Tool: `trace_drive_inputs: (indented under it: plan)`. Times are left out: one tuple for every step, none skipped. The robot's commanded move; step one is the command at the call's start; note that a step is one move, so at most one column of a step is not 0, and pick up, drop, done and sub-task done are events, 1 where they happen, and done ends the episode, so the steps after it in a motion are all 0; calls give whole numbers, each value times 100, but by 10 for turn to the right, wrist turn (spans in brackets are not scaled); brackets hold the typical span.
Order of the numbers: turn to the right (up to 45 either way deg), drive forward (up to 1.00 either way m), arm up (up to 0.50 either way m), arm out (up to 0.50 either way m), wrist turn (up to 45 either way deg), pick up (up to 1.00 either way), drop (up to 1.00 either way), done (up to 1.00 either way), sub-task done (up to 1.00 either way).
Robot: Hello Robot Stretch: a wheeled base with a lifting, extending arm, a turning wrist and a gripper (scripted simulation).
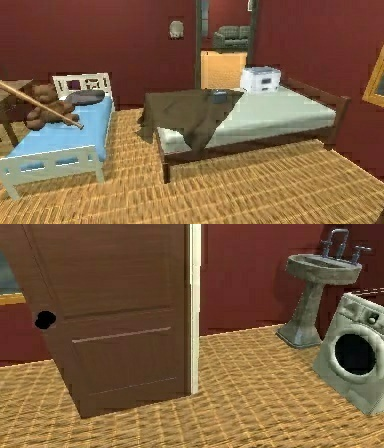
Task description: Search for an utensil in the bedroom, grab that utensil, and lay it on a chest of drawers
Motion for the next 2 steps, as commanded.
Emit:
trace_drive_inputs:
  plan:
    - [0, 25, 0, 0, 0, 0, 0, 0, 0]
    - [-150, 0, 0, 0, 0, 0, 0, 0, 0]
